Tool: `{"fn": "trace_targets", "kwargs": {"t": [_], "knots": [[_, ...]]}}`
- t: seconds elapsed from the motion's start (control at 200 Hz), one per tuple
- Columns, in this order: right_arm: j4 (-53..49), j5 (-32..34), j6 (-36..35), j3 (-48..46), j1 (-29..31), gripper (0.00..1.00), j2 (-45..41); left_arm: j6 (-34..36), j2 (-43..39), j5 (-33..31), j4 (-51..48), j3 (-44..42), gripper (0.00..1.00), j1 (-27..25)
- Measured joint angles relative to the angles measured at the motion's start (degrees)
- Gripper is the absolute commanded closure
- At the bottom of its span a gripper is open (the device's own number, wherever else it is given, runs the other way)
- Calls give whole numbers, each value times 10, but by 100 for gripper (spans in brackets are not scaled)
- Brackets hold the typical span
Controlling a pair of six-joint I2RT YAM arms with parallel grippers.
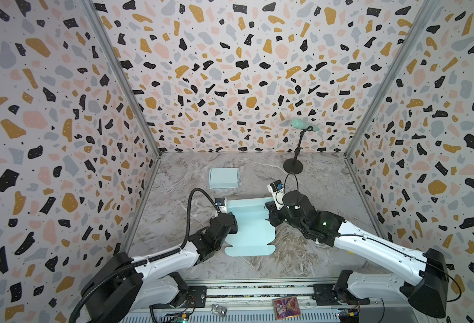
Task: Fold the paper box
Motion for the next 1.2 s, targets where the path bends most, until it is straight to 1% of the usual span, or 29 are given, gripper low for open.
{"fn": "trace_targets", "kwargs": {"t": [0.255,0.551,0.836,1.201], "knots": [[21,5,-2,0,-6,100,12,0,-1,9,-2,0,99,0],[51,2,-2,0,-7,100,61,-3,-19,9,-16,0,100,1],[87,-10,-21,-1,-7,100,63,-16,-32,10,-15,0,100,1],[105,-14,-28,-9,-7,100,56,-17,-38,10,-15,0,100,2]]}}
